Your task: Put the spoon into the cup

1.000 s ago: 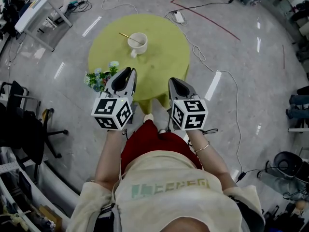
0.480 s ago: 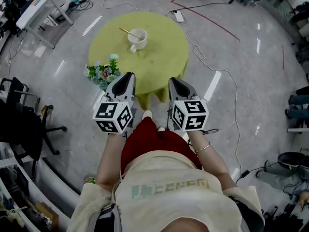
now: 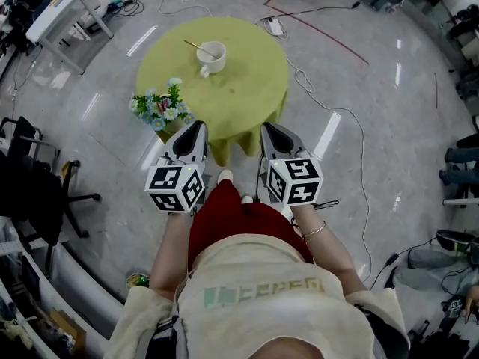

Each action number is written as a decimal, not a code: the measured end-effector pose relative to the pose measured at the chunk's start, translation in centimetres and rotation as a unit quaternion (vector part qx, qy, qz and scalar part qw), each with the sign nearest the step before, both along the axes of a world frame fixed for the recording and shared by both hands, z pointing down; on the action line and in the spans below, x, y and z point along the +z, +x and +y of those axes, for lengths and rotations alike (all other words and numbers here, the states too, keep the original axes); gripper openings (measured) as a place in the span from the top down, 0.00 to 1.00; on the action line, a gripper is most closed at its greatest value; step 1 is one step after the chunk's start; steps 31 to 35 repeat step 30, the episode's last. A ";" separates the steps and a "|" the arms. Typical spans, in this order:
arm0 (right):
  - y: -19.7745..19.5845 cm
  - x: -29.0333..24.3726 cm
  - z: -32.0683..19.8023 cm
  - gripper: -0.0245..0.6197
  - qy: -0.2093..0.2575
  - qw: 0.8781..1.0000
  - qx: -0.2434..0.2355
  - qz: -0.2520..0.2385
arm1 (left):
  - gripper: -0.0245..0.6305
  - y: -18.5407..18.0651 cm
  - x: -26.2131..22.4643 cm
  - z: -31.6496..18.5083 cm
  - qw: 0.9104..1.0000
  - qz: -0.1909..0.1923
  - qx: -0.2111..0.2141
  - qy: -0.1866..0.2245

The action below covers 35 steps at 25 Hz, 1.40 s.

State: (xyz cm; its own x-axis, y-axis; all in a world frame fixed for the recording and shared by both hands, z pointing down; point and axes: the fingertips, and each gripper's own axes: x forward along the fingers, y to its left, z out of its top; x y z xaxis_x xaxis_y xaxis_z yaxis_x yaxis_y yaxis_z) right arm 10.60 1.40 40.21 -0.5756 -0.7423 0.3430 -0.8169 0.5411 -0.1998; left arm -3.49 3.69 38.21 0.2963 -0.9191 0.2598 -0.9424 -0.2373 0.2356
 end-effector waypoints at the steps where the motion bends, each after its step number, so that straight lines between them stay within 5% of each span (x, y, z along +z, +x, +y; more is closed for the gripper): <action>1: 0.1 -0.1 0.1 0.91 0.003 1.000 -0.002 0.001 | 0.90 0.0 0.1 0.3 1.000 0.001 -0.002 -0.002; 35: -2.1 -0.6 0.3 0.91 0.024 0.998 -0.056 0.016 | 0.90 -4.0 2.8 2.5 0.997 0.004 -0.062 -0.046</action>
